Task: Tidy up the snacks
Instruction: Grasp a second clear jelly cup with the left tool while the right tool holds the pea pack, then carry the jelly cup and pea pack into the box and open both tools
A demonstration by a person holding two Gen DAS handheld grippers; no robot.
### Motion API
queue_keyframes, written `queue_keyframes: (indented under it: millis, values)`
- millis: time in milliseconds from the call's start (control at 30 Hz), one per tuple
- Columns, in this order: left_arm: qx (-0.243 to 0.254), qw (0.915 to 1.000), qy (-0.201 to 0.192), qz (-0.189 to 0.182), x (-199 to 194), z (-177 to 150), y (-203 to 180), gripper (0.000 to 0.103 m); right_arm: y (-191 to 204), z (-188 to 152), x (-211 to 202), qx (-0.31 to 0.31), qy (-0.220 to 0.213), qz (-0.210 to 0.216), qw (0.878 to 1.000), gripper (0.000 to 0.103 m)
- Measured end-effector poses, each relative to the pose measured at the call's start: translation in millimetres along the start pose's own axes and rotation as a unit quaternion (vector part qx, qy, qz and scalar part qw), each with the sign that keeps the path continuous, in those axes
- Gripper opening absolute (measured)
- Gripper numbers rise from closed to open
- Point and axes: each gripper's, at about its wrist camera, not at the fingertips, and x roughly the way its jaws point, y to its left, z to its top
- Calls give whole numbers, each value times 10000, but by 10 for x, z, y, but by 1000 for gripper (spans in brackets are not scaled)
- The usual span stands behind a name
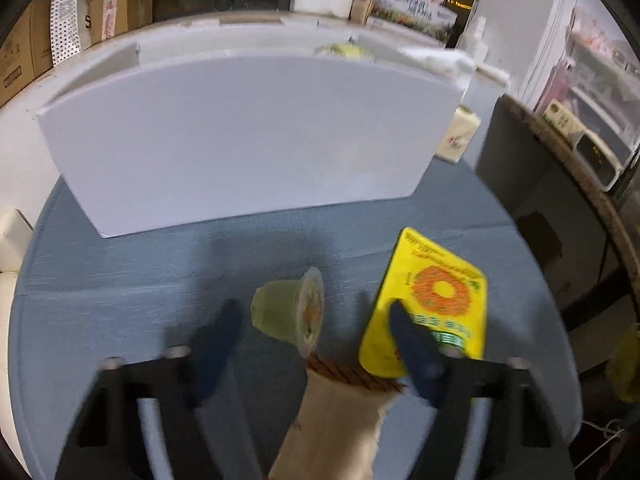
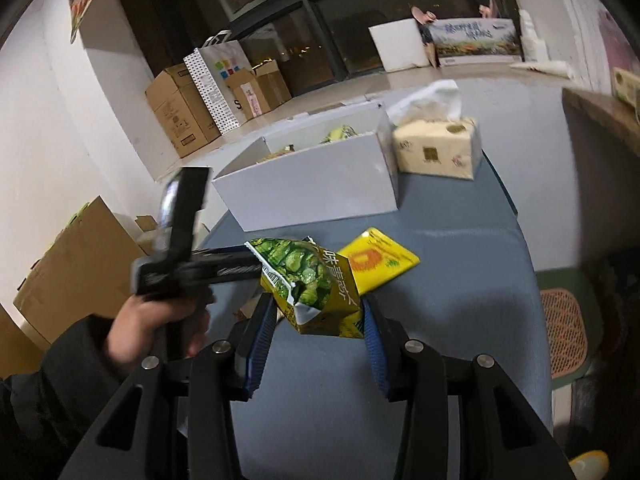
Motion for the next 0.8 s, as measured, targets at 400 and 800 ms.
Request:
queue_keyframes:
  millis: [400, 800]
  values:
    - [87, 9988, -471, -101, -368, -106, 116, 33, -58, -38, 7, 102, -2, -13, 9999, 47]
    - [65, 9836, -1641, -750, -1649, -308, 261, 33, 78, 116, 292, 242, 67, 96, 9996, 47]
